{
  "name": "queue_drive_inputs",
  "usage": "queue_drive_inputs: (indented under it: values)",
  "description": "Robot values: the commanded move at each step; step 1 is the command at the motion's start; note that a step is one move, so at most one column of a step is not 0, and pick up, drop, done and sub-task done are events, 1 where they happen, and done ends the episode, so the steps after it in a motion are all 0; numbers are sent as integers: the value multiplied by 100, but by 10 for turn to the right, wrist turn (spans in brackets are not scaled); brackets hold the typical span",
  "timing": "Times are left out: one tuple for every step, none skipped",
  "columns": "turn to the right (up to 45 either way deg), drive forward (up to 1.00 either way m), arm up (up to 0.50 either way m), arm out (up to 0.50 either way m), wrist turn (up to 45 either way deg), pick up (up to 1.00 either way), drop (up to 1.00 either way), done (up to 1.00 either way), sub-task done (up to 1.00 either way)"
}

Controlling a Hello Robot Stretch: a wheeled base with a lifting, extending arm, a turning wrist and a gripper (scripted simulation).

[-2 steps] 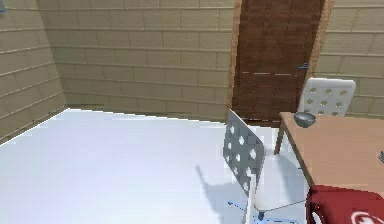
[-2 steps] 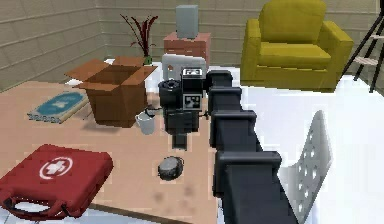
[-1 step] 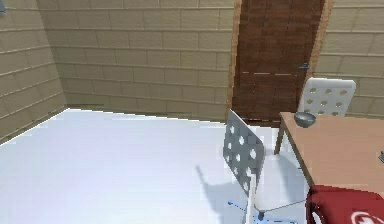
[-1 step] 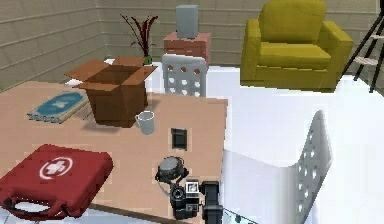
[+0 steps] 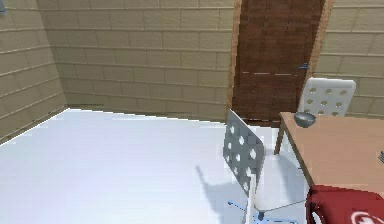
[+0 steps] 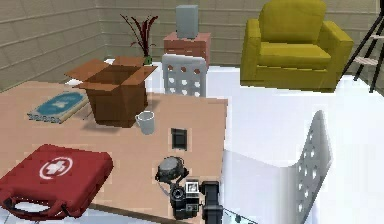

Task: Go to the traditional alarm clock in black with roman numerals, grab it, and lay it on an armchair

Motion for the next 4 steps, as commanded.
queue_drive_inputs:
  values:
    - [0, 0, 10, 0, 0, 0, 0, 0, 0]
    - [0, 0, 20, 0, 0, 0, 0, 0, 0]
    - [0, 0, 0, 0, -450, 0, 0, 0, 0]
    - [0, 0, 0, 0, -450, 0, 0, 0, 0]
